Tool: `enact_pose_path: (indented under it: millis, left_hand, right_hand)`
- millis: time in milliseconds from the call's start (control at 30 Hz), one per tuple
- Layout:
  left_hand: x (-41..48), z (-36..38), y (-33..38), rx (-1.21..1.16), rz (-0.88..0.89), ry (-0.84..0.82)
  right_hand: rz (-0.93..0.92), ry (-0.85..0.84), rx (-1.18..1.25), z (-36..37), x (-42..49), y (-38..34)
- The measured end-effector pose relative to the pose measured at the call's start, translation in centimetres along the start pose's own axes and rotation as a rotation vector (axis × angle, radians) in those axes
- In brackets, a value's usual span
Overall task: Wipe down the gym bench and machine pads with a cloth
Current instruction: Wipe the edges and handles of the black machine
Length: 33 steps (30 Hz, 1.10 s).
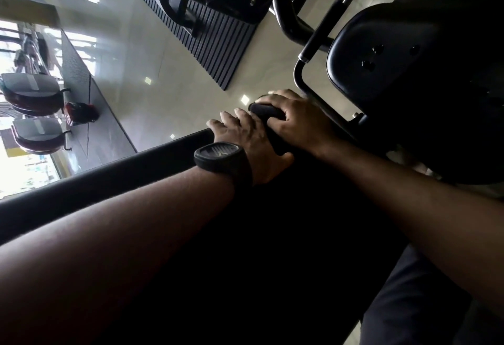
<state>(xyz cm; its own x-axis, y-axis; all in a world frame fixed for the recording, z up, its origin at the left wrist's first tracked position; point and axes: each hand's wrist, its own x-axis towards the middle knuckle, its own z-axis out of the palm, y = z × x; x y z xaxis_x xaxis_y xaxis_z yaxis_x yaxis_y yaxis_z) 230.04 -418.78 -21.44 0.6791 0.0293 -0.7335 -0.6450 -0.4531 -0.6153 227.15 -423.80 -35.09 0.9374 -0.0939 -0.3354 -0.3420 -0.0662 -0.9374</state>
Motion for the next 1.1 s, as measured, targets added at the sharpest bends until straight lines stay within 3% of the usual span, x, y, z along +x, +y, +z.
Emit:
enact_pose_path:
  millis: [233, 400, 467, 667, 900, 1100]
  left_hand:
    - [0.5, 0.4, 0.5, 0.02, 0.006, 0.013]
    - [1.1, 0.4, 0.9, 0.007, 0.023, 0.017]
    - [1.0, 0.3, 0.9, 0.011, 0.022, 0.027]
    - [1.0, 0.2, 0.9, 0.022, 0.029, 0.004]
    - [0.8, -0.1, 0.6, 0.043, 0.094, -0.011]
    - [-1.1, -0.1, 0.1, 0.118, 0.154, -0.024]
  right_hand:
    - [0.298, -0.018, -0.132, -0.3, 1.7, 2.8]
    - [0.051, -0.007, 0.028, 0.1, 0.2, 1.2]
    - [0.043, -0.044, 0.018, -0.1, 1.1, 1.3]
    - [0.391, -0.057, -0.129, -1.0, 2.1, 4.3]
    - [0.054, -0.06, -0.022, -1.0, -3.0, 2.8]
    - [0.351, -0.096, -0.096, -1.9, -3.9, 4.6]
